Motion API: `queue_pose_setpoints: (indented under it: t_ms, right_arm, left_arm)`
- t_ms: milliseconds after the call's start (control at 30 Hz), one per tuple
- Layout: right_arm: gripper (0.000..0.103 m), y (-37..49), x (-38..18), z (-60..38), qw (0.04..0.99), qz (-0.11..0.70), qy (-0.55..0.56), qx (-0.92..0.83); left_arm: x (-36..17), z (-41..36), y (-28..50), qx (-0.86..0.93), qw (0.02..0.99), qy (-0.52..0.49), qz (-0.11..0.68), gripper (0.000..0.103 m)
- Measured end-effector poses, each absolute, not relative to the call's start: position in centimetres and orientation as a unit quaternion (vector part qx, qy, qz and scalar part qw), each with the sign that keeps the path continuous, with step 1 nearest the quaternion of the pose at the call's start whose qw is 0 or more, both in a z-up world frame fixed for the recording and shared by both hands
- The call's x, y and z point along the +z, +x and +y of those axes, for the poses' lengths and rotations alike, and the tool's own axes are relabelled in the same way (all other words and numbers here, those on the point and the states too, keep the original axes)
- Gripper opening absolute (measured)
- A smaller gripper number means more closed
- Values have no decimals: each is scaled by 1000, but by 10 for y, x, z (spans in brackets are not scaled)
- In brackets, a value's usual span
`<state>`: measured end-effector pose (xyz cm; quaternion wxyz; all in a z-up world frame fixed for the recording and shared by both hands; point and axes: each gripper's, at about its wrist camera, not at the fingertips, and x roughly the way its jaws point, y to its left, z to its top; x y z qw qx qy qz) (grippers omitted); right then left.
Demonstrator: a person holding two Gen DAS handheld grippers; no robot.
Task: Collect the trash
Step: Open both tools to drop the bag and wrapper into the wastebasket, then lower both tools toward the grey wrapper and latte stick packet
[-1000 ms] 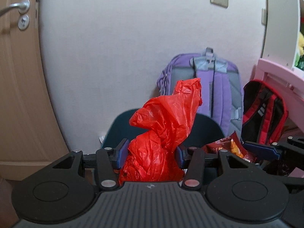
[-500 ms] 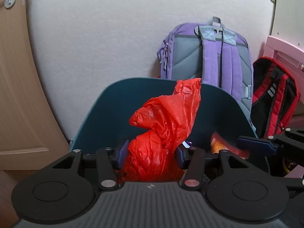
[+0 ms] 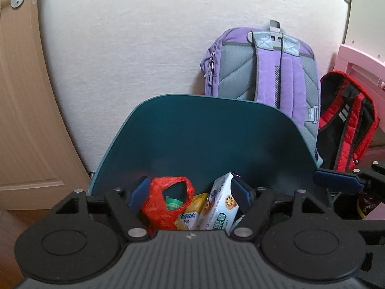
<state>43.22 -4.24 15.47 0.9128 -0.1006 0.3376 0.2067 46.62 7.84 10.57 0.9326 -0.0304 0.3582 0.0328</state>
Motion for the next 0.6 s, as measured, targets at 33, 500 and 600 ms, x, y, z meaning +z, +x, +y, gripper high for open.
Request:
queue_pose_setpoints:
  t_ms: [33, 500, 600]
  right_arm:
    - [48, 429, 158, -44, 913, 337, -100, 207]
    - [55, 363, 204, -74, 920, 320, -75, 214]
    - [56, 346, 210, -82, 919, 322, -69, 216]
  left_arm:
    - [109, 77, 462, 31, 933, -29, 357, 76]
    - [158, 62, 385, 24, 946, -20, 321, 79]
    - [165, 60, 366, 18, 948, -19, 316, 79]
